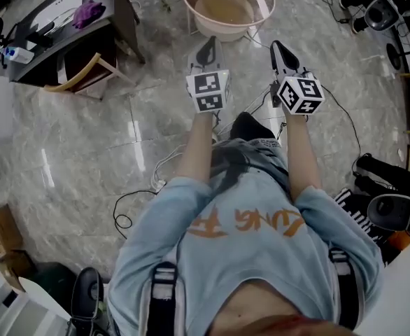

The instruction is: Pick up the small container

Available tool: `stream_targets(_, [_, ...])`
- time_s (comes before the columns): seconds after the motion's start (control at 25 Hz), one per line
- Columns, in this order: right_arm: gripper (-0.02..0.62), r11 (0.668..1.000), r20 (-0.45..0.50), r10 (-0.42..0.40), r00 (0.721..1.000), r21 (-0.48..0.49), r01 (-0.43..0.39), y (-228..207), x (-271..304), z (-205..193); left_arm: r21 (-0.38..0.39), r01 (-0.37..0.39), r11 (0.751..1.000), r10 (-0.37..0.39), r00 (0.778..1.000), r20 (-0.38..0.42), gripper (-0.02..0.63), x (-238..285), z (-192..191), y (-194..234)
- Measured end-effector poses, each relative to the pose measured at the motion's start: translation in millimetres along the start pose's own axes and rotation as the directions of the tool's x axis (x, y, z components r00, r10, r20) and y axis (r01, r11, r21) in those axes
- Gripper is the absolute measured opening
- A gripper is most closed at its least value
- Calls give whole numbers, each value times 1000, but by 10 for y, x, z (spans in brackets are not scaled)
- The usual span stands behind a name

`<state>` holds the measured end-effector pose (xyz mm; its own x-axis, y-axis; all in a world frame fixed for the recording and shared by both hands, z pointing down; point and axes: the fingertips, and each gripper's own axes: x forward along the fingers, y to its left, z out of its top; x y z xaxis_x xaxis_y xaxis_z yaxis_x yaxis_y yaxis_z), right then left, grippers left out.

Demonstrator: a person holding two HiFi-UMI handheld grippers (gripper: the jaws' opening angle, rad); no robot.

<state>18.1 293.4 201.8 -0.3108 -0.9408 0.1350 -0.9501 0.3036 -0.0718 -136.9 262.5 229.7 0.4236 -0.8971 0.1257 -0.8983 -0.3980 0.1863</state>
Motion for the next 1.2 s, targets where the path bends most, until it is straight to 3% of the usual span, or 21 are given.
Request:
stream_targets(0.2, [12,999,9,31,999,9,-31,37,196,93,17,7,1000,-7,1000,23,23,112,103,65])
stream_targets(0.64, [12,999,52,31,998,43,-33,-389,819,170,34,48,998,-47,999,-25,23,768,42,212])
stream_targets(0.92, [12,994,92,5,996,112,-15,-1047,1444,300,76,63,995,-60,997,-42,23,1612,216,143])
stream_targets(1.2, [12,983,36,39,999,179,-45,-1834,2476,144,66,47,997,-40,992,-117,23,2838,149,198])
